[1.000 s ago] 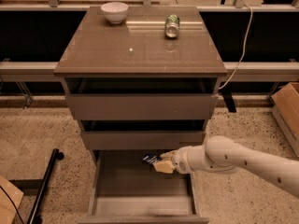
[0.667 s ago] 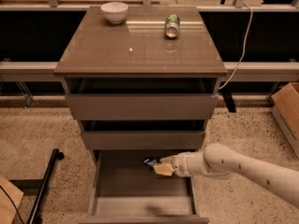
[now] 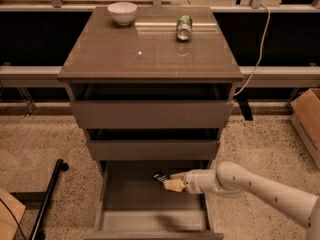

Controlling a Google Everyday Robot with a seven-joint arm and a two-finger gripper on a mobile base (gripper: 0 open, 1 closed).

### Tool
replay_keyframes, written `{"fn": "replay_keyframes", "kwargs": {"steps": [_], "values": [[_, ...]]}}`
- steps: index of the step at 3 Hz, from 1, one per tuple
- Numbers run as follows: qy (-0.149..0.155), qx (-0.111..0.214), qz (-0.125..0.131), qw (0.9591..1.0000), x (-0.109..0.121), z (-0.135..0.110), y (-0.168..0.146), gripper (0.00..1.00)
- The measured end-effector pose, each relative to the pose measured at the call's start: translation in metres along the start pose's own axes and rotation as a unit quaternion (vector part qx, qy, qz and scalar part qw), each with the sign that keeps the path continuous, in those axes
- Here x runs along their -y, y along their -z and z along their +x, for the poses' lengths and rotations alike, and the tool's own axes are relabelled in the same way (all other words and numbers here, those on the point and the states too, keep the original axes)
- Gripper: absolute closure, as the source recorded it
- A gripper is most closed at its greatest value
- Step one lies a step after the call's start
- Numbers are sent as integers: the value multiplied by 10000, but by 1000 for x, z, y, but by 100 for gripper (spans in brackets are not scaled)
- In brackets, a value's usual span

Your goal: Place rxbar blueberry into bottom drawer

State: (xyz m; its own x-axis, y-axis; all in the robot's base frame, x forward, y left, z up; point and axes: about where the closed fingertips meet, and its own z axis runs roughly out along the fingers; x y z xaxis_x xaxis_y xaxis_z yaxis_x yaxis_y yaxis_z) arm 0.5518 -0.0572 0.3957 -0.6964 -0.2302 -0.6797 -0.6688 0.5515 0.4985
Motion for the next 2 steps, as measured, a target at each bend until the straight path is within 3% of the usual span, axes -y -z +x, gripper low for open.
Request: {"fn": "replay_keyframes", "kwargs": {"steps": [1, 2], "values": [[-66, -37, 3, 10000, 3, 1, -6, 100], [-393, 85, -117, 9991, 14, 28, -28, 100]]}}
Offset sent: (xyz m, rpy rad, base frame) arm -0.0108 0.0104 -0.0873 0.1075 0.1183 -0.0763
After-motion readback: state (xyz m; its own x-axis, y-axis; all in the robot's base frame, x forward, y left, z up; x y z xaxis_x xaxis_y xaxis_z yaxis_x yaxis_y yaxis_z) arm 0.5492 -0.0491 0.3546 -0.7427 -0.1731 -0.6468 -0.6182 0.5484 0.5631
